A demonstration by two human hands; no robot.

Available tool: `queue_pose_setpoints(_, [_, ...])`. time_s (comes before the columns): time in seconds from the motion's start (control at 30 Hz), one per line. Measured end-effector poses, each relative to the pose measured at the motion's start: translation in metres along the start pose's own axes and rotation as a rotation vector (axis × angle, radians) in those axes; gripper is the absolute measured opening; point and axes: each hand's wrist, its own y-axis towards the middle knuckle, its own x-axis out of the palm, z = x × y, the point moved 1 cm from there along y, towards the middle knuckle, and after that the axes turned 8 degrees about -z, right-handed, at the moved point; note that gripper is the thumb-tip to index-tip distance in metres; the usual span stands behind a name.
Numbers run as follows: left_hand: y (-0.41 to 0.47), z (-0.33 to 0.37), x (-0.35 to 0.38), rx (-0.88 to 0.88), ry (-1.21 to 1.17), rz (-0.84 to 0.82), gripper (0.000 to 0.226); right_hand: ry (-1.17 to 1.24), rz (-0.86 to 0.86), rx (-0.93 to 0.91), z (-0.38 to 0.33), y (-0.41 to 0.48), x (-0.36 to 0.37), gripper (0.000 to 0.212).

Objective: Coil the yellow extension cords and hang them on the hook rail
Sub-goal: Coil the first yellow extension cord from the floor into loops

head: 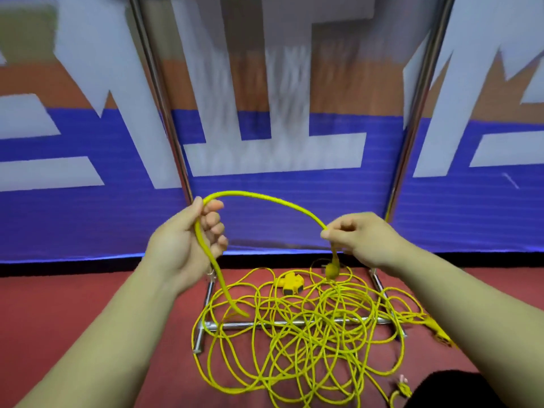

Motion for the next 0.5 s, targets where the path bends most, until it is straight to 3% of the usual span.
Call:
queue_pose_setpoints(0.07, [-0.011,0.005,0.004,0.068,0.104,-0.003,0.029,0.136,0.013,-0.019,-0.009,-0.004,-0.003,0.013])
queue_pose_setpoints(0.2, [-0.025,0.000,0.009,0.110,0.315,0.157,0.029,0.300,0.022,-0.061,-0.022,-0.018,-0.004,0.013])
queue_pose_setpoints(0.5, [-0.036,-0.004,0.032,0.075,0.337,0.185,0.032,0.552,0.028,-0.055,-0.059,-0.029,0.007,0.007])
